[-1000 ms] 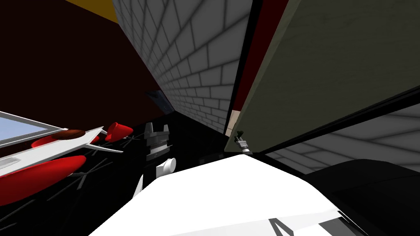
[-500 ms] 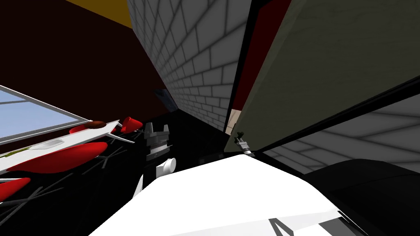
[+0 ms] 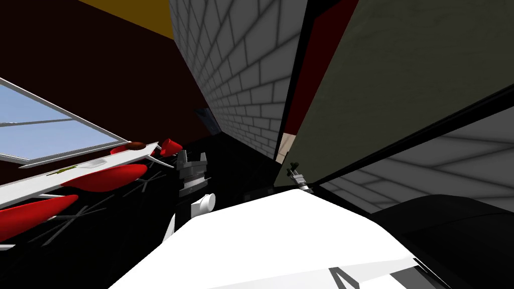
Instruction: Pull the door open
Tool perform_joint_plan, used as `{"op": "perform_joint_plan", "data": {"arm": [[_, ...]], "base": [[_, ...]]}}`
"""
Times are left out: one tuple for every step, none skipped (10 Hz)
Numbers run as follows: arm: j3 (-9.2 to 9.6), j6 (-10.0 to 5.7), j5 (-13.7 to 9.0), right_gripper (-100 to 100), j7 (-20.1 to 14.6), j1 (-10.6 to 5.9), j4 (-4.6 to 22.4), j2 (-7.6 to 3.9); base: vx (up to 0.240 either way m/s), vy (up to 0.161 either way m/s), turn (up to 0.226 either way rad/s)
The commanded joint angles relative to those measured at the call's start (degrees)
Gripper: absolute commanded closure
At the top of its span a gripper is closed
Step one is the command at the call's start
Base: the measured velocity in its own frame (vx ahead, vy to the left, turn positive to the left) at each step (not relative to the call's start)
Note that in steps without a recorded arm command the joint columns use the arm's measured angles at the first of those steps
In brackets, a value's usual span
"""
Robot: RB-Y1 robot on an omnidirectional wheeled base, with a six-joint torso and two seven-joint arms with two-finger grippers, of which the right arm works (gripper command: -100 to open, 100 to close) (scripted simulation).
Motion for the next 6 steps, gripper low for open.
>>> {"op": "perform_joint_plan", "data": {"arm": [[0.52,-0.88,0.3,100,-0.7,0.02,0.8,-0.42],[0.80,-1.42,0.5,100,-1.1,-0.04,1.2,-0.72],[1.07,-1.98,0.7,100,-1.5,-0.09,1.7,-1.03],[1.35,-2.52,0.8,100,-2.0,-0.14,2.1,-1.33],[1.60,-3.03,1.0,100,-2.3,-0.20,2.5,-1.62],[1.83,-3.49,1.1,100,-2.7,-0.24,2.9,-1.88]], "base": [[-0.238,-0.033,0.138],[-0.210,-0.014,0.123],[-0.203,-0.032,0.112],[-0.201,-0.029,0.133],[-0.179,-0.055,0.106],[-0.187,-0.050,0.121]]}}
